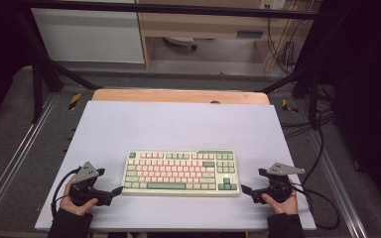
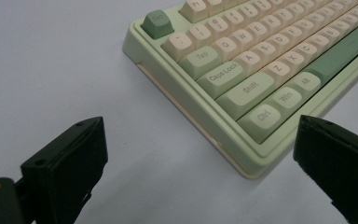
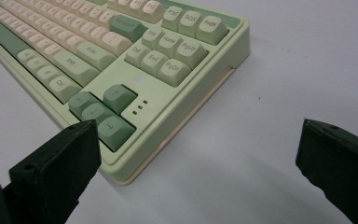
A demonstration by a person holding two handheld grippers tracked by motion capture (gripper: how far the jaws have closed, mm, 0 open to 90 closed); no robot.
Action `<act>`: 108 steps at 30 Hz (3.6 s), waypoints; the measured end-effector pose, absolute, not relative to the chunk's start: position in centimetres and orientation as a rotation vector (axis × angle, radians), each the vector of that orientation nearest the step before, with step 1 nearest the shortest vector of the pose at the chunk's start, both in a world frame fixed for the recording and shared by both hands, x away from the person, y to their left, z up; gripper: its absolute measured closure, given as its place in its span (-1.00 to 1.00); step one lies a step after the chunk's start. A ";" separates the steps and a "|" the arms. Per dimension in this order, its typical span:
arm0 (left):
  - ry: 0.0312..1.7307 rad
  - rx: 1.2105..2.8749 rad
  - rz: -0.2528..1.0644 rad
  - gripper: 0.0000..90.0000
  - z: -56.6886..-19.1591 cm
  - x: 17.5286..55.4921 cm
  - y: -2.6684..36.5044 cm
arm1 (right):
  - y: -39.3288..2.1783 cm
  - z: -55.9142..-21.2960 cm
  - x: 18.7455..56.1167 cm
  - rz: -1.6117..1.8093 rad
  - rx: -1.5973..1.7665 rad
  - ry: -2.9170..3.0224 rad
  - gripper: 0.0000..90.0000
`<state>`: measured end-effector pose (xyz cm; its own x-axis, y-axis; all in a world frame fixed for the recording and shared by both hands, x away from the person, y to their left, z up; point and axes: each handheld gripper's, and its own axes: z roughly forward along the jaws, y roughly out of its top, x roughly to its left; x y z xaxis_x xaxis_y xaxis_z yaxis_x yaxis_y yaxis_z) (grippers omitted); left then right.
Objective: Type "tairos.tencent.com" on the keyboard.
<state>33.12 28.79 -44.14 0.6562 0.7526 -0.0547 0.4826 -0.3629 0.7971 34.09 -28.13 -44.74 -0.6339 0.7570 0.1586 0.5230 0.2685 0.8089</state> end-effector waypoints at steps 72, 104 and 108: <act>0.961 1.976 0.400 0.87 -40.6 35.3 20.0 | -28.1 -44.6 34.0 1.283 1.186 2.294 -0.99; 0.947 2.045 0.363 1.00 -42.5 37.5 14.6 | -28.1 -44.6 34.0 1.286 1.183 2.295 -0.99; 0.952 2.053 0.361 1.00 -42.8 37.5 14.5 | -28.2 -44.6 34.0 1.287 1.184 2.294 -0.99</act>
<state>37.54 14.46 -42.83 0.6724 0.7361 -0.0776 0.4991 -0.3735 0.7820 34.01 -28.16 -44.59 -0.6359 0.7554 0.1580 0.5286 0.2772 0.8023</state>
